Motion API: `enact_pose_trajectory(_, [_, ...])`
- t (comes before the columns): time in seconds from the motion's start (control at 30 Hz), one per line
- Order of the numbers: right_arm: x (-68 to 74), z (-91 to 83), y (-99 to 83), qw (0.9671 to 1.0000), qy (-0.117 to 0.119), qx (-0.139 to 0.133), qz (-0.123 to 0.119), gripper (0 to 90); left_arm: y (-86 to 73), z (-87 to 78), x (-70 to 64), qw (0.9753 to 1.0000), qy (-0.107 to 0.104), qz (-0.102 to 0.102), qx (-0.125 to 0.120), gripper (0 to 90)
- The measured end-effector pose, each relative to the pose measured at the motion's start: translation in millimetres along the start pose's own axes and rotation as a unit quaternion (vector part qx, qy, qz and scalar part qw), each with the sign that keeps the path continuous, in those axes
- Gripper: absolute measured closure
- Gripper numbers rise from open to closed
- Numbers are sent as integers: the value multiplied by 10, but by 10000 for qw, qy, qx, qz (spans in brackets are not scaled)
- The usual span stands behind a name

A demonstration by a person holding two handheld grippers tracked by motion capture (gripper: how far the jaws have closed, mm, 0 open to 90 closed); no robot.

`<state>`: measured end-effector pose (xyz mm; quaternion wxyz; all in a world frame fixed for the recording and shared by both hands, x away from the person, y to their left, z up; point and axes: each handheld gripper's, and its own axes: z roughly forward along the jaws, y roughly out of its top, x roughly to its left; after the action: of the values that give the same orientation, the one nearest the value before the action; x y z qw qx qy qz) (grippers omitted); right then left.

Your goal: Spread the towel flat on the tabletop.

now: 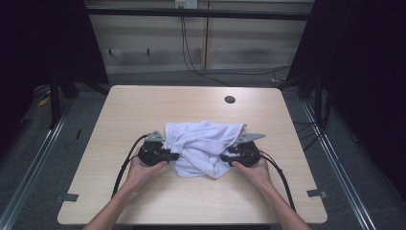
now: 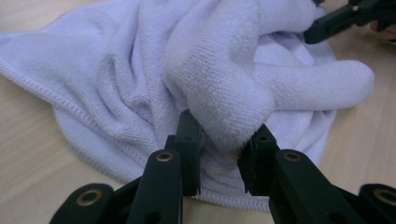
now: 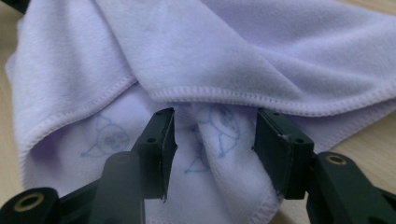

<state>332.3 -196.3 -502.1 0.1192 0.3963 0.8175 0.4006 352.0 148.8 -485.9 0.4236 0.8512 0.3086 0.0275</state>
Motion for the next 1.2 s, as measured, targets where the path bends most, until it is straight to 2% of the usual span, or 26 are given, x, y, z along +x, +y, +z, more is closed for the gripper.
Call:
enact_pose_trajectory(0.07, [19,38,-4,10000,71,37,59,512,-77,-42,-50,9998,-156,36,92,724])
enact_pose_trajectory(0.1, [82,67,-7,9998,99,144,-95,554,-112,-74,-76,9996,-264,17,100,723])
enact_pose_trajectory(0.13, [82,67,-7,9998,99,144,-95,554,-146,-114,-107,9993,-352,34,153,723])
enact_pose_trajectory(0.17, [113,67,-5,9994,298,157,-23,705,-223,-191,-172,9989,-412,87,189,719])
enact_pose_trajectory(0.2, [113,67,-5,9994,298,157,-23,705,-223,-191,-172,9989,-412,87,189,717])
enact_pose_trajectory(0.27, [141,57,-12,9989,405,234,21,811,-342,-294,-264,9980,-595,90,191,716])
enact_pose_trajectory(0.3, [175,24,-27,9975,631,314,72,842,-422,-380,-346,9976,-647,123,231,705])
enact_pose_trajectory(0.33, [175,24,-27,9975,631,314,72,842,-422,-380,-346,9976,-647,123,231,695])
enact_pose_trajectory(0.4, [239,-41,-52,9961,807,347,112,850,-509,-487,-436,9962,-833,54,248,673])
enact_pose_trajectory(0.43, [298,-144,-78,9951,925,309,146,852,-535,-534,-477,9954,-919,82,251,613])
enact_pose_trajectory(0.47, [298,-144,-78,9951,925,309,146,852,-548,-568,-505,9952,-940,127,223,613])
enact_pose_trajectory(0.5, [338,-261,-98,9944,1022,205,173,852,-554,-651,-532,9950,-975,203,120,500])
enact_pose_trajectory(0.53, [338,-261,-98,9944,1022,205,173,852,-554,-651,-532,9950,-975,203,120,469])
enact_pose_trajectory(0.6, [360,-361,-124,9949,979,185,139,851,-504,-731,-525,9948,-968,230,-203,453])
enact_pose_trajectory(0.63, [338,-421,-162,9948,992,108,211,850,-384,-771,-509,9943,-914,265,-474,429])
enact_pose_trajectory(0.67, [321,-430,-172,9949,985,71,215,850,-308,-771,-504,9939,-896,241,-601,424])
enact_pose_trajectory(0.73, [300,-435,-178,9949,974,33,261,852,-218,-760,-492,9931,-905,260,-695,429])
enact_pose_trajectory(0.77, [278,-432,-174,9948,970,4,299,852,-106,-730,-489,9916,-933,284,-852,429])
enact_pose_trajectory(0.87, [235,-413,-115,9946,961,-117,362,852,118,-557,-487,9900,-1030,319,-914,550])
enact_pose_trajectory(0.9, [233,-410,-84,9943,979,-186,382,851,157,-489,-489,9893,-1146,316,-842,601])
enact_pose_trajectory(1.0, [237,-406,-46,9941,987,-238,379,850,227,-170,-551,9906,-1208,439,-464,573])
enact_pose_trajectory(1.03, [239,-403,-36,9940,988,-261,378,849,233,-79,-574,9909,-1186,537,-335,542])
enact_pose_trajectory(1.1, [243,-404,-24,9937,1006,-288,391,849,229,56,-633,9942,-790,722,-99,445])
enact_pose_trajectory(1.13, [249,-406,-20,9939,995,-287,383,848,219,90,-641,9937,-875,697,-73,437])
enact_pose_trajectory(1.17, [251,-416,-19,9938,1009,-305,354,848,196,91,-657,9935,-822,791,-51,612])
enact_pose_trajectory(1.2, [251,-416,-19,9938,1009,-305,354,848,196,91,-657,9935,-822,791,-51,696])
